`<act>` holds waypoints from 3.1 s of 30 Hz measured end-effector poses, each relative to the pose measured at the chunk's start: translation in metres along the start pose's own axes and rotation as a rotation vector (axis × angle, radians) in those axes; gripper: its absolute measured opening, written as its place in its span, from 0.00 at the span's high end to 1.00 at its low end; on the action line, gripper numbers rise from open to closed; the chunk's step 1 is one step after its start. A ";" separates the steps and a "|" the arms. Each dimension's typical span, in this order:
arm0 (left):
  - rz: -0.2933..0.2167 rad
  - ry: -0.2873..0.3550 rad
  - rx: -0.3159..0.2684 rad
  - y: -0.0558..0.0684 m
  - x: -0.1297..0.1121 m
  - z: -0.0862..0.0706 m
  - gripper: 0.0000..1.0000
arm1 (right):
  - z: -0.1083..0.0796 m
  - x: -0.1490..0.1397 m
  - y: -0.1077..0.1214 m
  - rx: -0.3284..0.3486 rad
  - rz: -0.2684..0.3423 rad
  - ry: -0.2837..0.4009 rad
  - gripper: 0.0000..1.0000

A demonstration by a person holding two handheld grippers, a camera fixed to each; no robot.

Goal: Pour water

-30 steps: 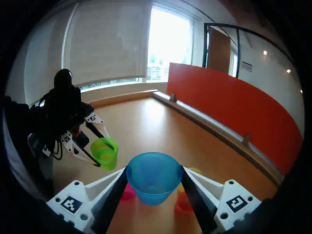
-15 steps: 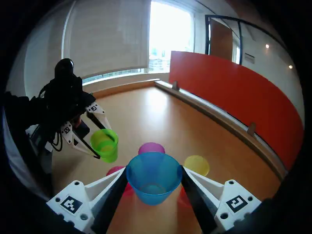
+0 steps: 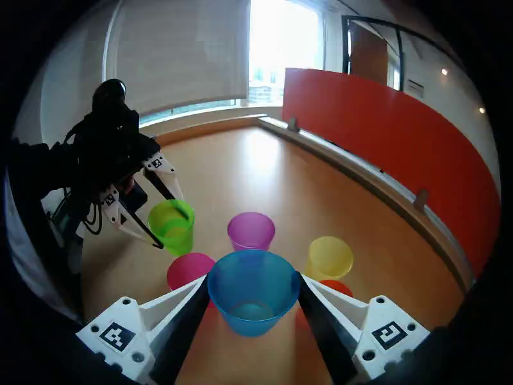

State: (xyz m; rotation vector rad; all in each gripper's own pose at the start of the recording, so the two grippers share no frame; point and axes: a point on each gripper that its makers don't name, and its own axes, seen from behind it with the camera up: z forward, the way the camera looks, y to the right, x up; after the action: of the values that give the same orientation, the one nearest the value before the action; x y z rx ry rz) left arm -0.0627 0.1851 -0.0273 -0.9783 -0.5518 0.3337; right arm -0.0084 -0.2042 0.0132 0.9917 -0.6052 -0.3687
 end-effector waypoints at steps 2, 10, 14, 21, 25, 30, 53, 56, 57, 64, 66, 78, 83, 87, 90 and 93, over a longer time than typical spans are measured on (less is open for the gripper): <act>-0.001 -0.007 -0.003 0.000 -0.002 0.002 0.18 | 0.002 -0.003 0.000 0.002 -0.001 -0.006 0.07; -0.006 -0.038 -0.023 -0.001 -0.010 0.006 0.18 | 0.011 -0.018 -0.001 0.017 0.002 -0.033 0.07; -0.001 -0.055 -0.027 -0.003 -0.013 0.008 0.18 | 0.016 -0.023 -0.002 0.024 0.004 -0.038 0.07; -0.005 -0.075 -0.048 -0.002 -0.018 0.012 0.18 | 0.023 -0.030 -0.002 0.032 0.006 -0.040 0.07; -0.009 -0.077 -0.051 -0.004 -0.019 0.014 0.18 | 0.027 -0.033 -0.003 0.036 0.003 -0.044 0.07; -0.011 -0.078 -0.055 -0.004 -0.022 0.016 0.18 | 0.030 -0.036 -0.003 0.038 -0.002 -0.048 0.07; -0.002 -0.081 -0.047 -0.004 -0.030 0.014 0.17 | 0.042 -0.050 -0.005 0.045 0.000 -0.046 0.07; 0.001 -0.079 -0.046 -0.004 -0.030 0.014 0.17 | 0.043 -0.052 -0.006 0.048 -0.003 -0.043 0.06; 0.002 -0.080 -0.046 -0.004 -0.030 0.014 0.17 | 0.044 -0.053 -0.006 0.048 -0.003 -0.043 0.06; 0.007 -0.080 -0.047 -0.004 -0.030 0.014 0.17 | 0.045 -0.056 -0.007 0.047 -0.001 -0.042 0.06; 0.007 -0.080 -0.047 -0.004 -0.030 0.014 0.17 | 0.045 -0.057 -0.007 0.048 -0.001 -0.042 0.06; -0.007 -0.082 -0.045 -0.004 -0.033 0.015 0.16 | 0.041 -0.063 -0.007 0.041 -0.004 -0.051 0.05; -0.016 -0.091 -0.041 -0.003 -0.036 0.015 0.14 | 0.039 -0.065 -0.008 0.037 0.002 -0.051 0.05; -0.027 -0.092 -0.046 -0.002 -0.036 0.014 0.14 | 0.038 -0.067 -0.009 0.032 -0.004 -0.054 0.04; -0.028 -0.093 -0.042 -0.004 -0.036 0.014 0.14 | 0.038 -0.068 -0.009 0.029 -0.006 -0.056 0.00; -0.020 -0.097 -0.036 -0.005 -0.037 0.014 0.14 | 0.038 -0.068 -0.009 0.027 -0.003 -0.056 0.00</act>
State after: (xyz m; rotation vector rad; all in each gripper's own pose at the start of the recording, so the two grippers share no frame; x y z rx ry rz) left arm -0.1005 0.1733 -0.0281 -0.9939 -0.6572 0.3555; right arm -0.0853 -0.1964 0.0003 1.0105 -0.6606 -0.3926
